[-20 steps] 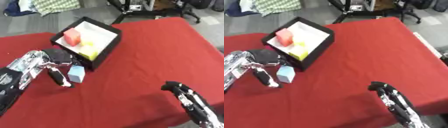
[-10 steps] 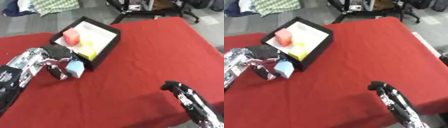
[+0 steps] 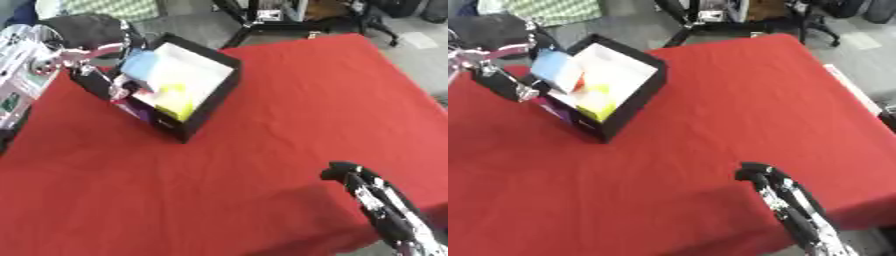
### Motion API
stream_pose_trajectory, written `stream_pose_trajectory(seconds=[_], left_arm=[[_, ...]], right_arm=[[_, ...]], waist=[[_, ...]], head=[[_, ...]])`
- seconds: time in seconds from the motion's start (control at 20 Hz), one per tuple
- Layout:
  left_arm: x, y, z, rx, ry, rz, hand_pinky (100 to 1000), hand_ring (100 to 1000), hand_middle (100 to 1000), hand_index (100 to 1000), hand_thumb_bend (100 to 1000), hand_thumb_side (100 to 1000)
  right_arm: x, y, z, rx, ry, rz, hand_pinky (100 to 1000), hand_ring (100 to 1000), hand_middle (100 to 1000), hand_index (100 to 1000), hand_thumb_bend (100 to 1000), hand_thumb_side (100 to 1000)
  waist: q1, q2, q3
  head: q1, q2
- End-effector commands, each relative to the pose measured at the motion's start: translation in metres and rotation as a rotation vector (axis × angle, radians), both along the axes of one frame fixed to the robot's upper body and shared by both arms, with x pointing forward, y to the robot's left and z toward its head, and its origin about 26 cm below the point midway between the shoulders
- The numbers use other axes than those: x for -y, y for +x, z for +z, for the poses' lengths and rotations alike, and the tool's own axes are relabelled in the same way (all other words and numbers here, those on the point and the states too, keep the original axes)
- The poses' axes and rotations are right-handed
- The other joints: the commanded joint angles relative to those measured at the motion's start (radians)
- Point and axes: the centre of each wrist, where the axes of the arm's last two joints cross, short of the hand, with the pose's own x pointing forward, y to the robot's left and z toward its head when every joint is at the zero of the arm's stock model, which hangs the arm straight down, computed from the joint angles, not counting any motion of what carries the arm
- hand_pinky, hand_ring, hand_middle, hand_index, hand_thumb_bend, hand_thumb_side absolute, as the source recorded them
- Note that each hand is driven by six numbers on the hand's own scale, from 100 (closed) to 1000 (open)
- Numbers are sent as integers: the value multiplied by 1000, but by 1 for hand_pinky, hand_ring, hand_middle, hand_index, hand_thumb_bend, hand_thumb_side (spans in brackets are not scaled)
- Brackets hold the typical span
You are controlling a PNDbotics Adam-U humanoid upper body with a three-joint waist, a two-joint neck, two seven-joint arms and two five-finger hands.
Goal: Pick up objects on the table and place them in the box.
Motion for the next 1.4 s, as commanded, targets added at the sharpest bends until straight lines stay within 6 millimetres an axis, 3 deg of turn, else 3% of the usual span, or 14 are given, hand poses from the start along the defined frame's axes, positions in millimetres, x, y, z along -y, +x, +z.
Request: stream_pose_trajectory(seconds=[0.05,0.3,0.5,0.65,0.75,0.8,0.9,1.0,1.15,1.4], left_arm=[[10,17,0,27,-12,55,695,555,549,781,197,207],[29,47,-43,-17,-51,157,695,554,557,790,191,272],[32,61,-78,-3,-94,249,700,560,570,805,182,291],[31,65,-89,38,-110,268,704,570,592,836,176,305],[30,66,-93,60,-122,269,713,595,627,874,188,373],[30,66,-93,70,-127,269,735,642,692,934,324,628],[29,66,-95,87,-135,267,785,740,798,995,501,864],[29,66,-95,105,-153,258,827,803,868,1000,638,977],[27,66,-93,146,-186,254,839,828,896,1000,710,1000],[22,66,-92,218,-236,272,831,814,881,1000,689,988]], right_arm=[[0,1,3,8,-3,6,1000,801,711,815,100,683],[-4,2,3,5,5,25,1000,802,711,815,100,706],[-7,4,3,6,14,44,1000,802,711,816,100,704],[-7,5,4,7,17,46,1000,801,711,816,100,705],[-7,6,4,7,18,45,1000,801,711,816,100,706],[-7,6,4,7,17,44,1000,801,711,816,100,702],[-7,6,4,7,17,44,1000,801,711,816,100,700],[-7,6,4,7,17,43,1000,801,711,816,100,703],[-6,6,4,6,17,41,1000,801,711,816,100,707],[-6,5,4,5,16,38,1000,801,711,815,100,710]], waist=[[-6,-21,-4],[-13,-18,-21],[-16,-16,-35],[-15,-15,-41],[-15,-15,-42],[-15,-16,-42],[-15,-16,-42],[-15,-16,-42],[-15,-15,-41],[-14,-16,-37]], head=[[5,-2],[16,-2],[28,-2],[29,-2],[28,-2],[27,-2],[26,-2],[24,-2],[23,-2],[20,-2]])
